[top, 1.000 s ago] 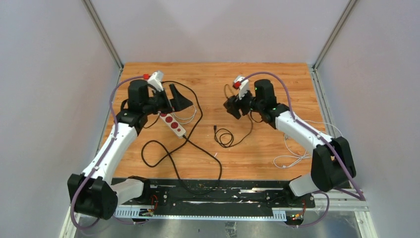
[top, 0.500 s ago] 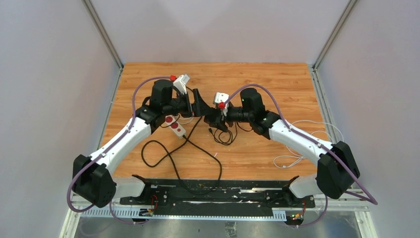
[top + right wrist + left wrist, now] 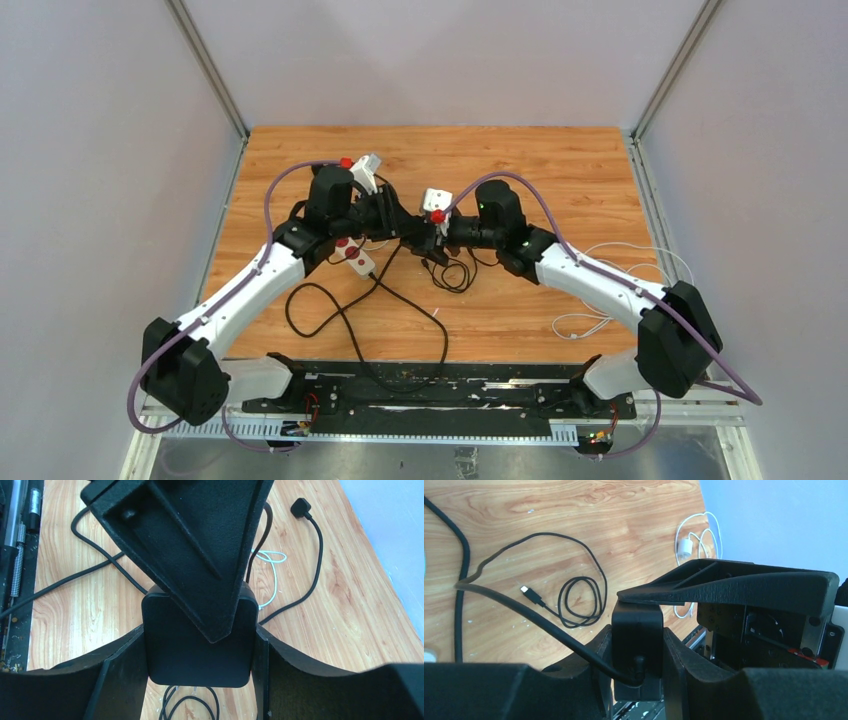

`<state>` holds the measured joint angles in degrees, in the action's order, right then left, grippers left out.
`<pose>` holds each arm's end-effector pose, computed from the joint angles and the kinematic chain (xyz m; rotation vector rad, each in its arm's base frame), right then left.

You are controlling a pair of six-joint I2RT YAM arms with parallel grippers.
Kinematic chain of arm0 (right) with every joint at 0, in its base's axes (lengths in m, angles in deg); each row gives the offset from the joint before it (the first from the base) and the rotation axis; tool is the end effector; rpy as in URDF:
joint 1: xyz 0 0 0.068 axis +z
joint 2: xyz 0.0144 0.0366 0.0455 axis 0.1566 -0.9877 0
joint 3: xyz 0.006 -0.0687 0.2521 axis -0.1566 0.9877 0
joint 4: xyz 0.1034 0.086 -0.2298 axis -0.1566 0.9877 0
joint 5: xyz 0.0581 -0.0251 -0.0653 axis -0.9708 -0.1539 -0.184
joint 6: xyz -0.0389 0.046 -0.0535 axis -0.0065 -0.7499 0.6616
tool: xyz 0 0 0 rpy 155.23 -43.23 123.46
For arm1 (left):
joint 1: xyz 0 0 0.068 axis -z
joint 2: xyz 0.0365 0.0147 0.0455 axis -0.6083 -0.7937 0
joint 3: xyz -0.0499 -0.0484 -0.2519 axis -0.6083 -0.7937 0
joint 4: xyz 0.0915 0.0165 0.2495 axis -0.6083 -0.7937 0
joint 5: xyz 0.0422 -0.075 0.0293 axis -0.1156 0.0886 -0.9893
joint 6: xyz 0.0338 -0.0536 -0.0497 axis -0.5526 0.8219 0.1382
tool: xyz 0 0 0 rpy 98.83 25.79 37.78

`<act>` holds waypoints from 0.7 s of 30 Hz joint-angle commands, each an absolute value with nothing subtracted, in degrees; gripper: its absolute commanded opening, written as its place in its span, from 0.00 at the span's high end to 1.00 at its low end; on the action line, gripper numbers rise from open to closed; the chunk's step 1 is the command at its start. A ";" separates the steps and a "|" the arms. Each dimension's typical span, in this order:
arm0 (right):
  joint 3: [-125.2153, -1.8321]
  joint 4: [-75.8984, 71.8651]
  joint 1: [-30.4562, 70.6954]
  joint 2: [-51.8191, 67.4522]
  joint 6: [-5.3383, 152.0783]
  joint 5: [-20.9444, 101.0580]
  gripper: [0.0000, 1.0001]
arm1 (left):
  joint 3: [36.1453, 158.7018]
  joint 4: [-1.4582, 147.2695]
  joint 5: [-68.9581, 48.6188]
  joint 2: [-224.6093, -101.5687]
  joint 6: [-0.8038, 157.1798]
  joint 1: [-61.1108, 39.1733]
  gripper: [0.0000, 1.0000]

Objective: Insert the plug

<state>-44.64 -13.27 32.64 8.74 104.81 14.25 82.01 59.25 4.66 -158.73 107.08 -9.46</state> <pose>0.2428 0.2673 0.2885 -1.3197 1.2463 0.7334 0.2693 -0.1741 0.2881 0.0405 2.1837 -1.1299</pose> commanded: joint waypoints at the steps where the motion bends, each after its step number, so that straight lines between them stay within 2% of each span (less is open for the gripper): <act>1: -46.11 -18.49 33.36 9.62 101.27 16.59 0.28 | 83.13 51.78 -6.04 -155.09 103.74 -9.17 1.00; 3: -45.92 -17.99 33.36 10.33 100.14 17.71 0.04 | 83.98 48.04 -13.62 -153.26 102.54 -9.22 1.00; 4: -45.74 -17.46 33.38 10.82 99.54 18.97 0.00 | 84.49 46.03 -17.32 -152.51 101.78 -9.23 1.00; 8: -42.89 -17.16 33.36 14.29 95.78 29.32 0.00 | 85.81 37.26 -37.04 -150.19 102.26 -9.33 1.00; 10: -40.84 -17.46 33.30 16.51 93.50 38.89 0.00 | 85.98 32.49 -43.93 -150.09 103.78 -10.06 1.00; 14: -37.03 -17.10 32.11 21.20 89.95 59.77 0.00 | 84.79 26.62 -46.31 -149.78 107.21 -16.22 1.00; 16: -35.49 -17.03 30.32 23.73 87.67 63.71 0.00 | 83.58 26.58 -44.43 -149.18 108.46 -20.11 1.00; 21: -32.88 -17.23 24.87 26.99 85.70 63.81 0.00 | 84.37 25.10 -53.57 -150.47 109.93 -23.15 1.00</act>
